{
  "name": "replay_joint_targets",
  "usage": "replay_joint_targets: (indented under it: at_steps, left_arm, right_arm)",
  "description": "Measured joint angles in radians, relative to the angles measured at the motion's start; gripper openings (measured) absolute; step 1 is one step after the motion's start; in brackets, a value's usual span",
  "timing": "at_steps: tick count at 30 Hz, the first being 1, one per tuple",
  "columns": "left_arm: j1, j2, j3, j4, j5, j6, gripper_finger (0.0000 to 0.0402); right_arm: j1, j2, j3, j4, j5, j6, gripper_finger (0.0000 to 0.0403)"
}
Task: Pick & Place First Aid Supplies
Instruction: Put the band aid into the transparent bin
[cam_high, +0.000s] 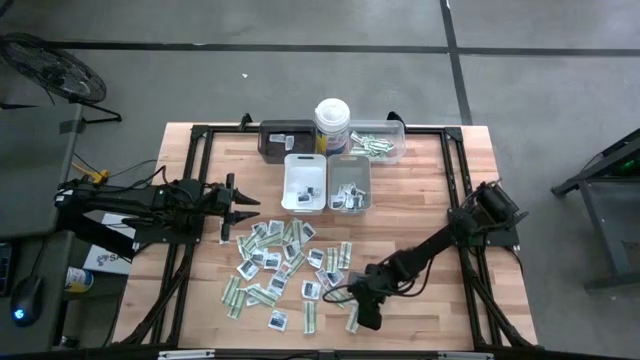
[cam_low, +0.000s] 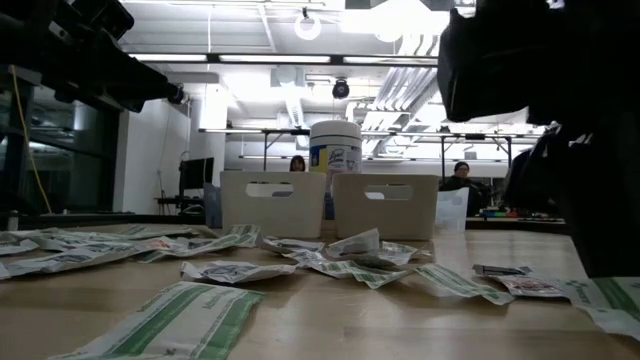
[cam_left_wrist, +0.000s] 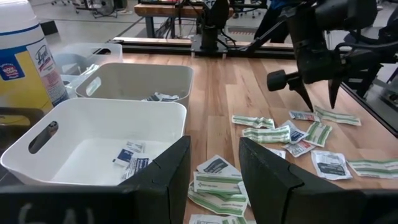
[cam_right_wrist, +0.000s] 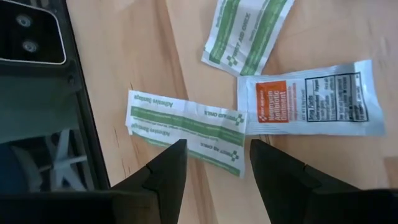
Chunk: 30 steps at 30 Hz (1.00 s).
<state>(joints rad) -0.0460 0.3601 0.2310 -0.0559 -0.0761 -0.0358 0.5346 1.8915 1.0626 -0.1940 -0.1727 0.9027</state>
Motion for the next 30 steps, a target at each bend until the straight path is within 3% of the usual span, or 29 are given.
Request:
replay_joint_targets:
  at_steps: [18, 30]
  left_arm:
    - [0.000, 0.000, 0.000, -0.026, 0.018, 0.000, 0.0133]
    - [0.000, 0.000, 0.000, -0.026, 0.017, 0.000, 0.0133]
  right_arm:
    - [0.054, 0.001, 0.001, 0.020, 0.051, 0.089, 0.0168]
    - [0.061, 0.001, 0.002, 0.010, 0.084, 0.129, 0.0087]
